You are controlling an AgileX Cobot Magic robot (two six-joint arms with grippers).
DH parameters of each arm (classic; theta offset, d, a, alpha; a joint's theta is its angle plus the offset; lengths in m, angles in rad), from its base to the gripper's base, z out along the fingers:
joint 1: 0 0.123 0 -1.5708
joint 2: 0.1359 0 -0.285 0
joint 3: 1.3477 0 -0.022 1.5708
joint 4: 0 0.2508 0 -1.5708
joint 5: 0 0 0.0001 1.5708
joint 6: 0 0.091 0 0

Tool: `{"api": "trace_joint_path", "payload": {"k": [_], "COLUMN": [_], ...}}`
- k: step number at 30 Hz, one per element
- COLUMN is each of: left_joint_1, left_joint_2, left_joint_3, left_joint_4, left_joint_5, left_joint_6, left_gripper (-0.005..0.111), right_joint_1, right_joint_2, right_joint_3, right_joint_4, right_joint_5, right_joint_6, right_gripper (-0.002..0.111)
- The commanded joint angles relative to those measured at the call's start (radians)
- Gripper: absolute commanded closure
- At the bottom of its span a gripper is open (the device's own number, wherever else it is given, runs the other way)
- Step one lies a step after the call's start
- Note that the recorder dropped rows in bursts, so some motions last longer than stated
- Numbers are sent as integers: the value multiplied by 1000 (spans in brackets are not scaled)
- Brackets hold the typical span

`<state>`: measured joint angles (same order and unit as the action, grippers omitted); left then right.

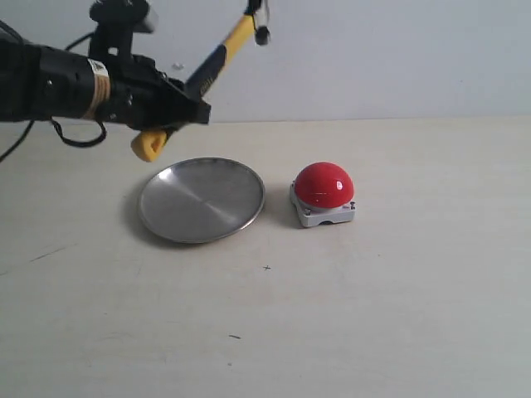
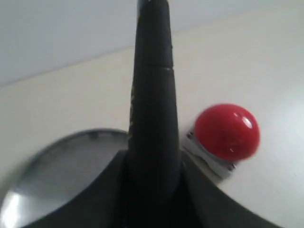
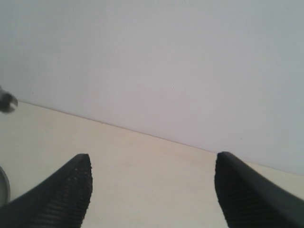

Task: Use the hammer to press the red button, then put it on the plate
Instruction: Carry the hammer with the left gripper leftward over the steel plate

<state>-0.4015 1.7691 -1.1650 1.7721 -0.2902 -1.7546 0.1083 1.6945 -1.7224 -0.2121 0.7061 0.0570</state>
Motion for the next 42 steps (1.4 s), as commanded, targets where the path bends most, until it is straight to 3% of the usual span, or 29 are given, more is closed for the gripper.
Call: {"api": "trace_joint_path", "payload": {"k": [1,10,16,20,25,30,42], "left_joint_1": [-72,-129,-184,-231,-235,-235,-235], "left_joint_2": [-49,-87,-97,-97,-100,-156,-227], "left_joint_3": [85,212,220,228,228,226,192], "left_joint_4": [-28,-28,-28,-28,-28,-28,-28], "left_joint_5": [7,-2,-40,12,12,101,98], "left_joint_6": [-38,-157,-161,-161,-165,-162,-134], "left_gripper": [107,107,107,107,107,107,107], "right_joint_1": [-3,-3,-3,-3,-3,-3,-3], "right_joint_2": [-8,-7,-5,-5,-5,-5,-5], "right_joint_3": [-7,-7,-7,-7,-7,-7,-7], "right_joint_4": [-29,-34,-30,-30,-23,-23,-23], "right_joint_5": [31,69,72,84,84,84,76], "right_joint_6": [1,24,23,23,26,26,26], "right_gripper": [38,38,38,38,38,38,38]}}
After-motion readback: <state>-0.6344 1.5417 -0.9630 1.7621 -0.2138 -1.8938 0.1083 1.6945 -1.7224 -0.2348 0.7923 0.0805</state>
